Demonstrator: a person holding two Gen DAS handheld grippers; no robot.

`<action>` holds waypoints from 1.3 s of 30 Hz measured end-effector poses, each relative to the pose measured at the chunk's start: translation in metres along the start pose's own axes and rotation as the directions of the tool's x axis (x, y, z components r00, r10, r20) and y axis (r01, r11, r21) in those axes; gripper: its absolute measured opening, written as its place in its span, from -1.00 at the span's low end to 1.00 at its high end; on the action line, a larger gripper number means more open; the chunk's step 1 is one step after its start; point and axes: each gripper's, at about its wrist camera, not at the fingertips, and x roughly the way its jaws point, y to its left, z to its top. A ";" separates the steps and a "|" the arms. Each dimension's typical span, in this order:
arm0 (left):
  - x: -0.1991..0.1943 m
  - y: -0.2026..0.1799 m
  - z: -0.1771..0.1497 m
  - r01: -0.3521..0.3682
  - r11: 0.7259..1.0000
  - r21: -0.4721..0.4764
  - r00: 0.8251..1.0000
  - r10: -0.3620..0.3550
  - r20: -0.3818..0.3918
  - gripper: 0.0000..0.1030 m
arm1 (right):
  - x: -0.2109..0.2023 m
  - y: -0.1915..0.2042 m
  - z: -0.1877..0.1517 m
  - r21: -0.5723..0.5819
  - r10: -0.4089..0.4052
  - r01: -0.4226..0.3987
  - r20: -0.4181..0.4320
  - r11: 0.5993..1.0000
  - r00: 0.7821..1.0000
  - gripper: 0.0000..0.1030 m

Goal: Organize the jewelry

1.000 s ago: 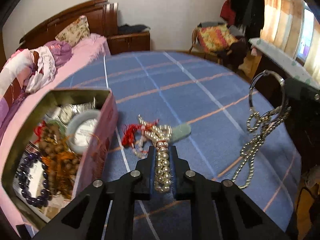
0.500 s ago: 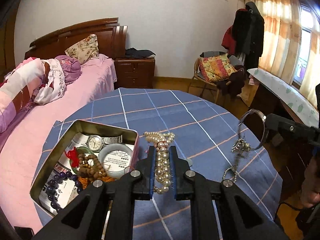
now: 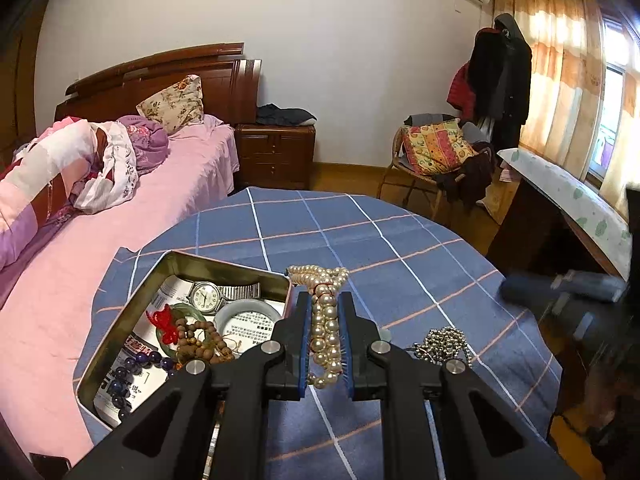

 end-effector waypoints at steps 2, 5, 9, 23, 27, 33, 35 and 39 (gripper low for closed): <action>0.000 0.000 0.000 -0.001 1.000 -0.001 1.000 0.001 0.000 -0.77 | 0.017 0.007 -0.014 -0.020 -0.001 -0.001 -0.057 1.000 0.998 0.37; -0.001 0.002 -0.002 -0.003 1.000 -0.007 1.000 0.003 -0.003 -0.77 | 0.039 0.013 -0.029 -0.042 -0.047 0.042 -0.136 0.998 0.990 0.42; -0.001 0.005 -0.003 -0.006 1.000 -0.016 1.000 0.006 -0.007 -0.77 | 0.055 0.015 -0.038 -0.051 -0.052 0.043 -0.188 0.998 0.981 0.33; 0.004 0.012 -0.006 -0.001 0.999 -0.036 1.000 0.000 -0.019 -0.77 | 0.086 0.055 -0.055 -0.207 -0.069 0.017 -0.244 0.978 0.967 -0.66; 0.002 0.016 -0.006 -0.002 0.999 -0.045 1.000 0.001 -0.011 -0.77 | 0.078 0.057 -0.053 -0.213 -0.091 0.045 -0.209 0.976 0.974 -0.92; -0.007 0.023 -0.004 -0.007 0.998 -0.056 1.000 0.007 0.009 -0.77 | 0.038 0.043 -0.028 -0.133 -0.064 0.049 -0.106 0.990 0.992 -0.90; -0.009 0.024 -0.003 -0.008 0.998 -0.058 1.000 0.009 0.015 -0.77 | 0.027 0.041 -0.018 -0.116 -0.045 0.035 -0.086 0.993 0.995 -0.90; -0.015 0.026 -0.001 -0.009 0.998 -0.061 0.999 0.011 0.030 -0.77 | 0.011 0.030 0.004 -0.034 0.028 -0.030 -0.043 0.999 0.999 -0.90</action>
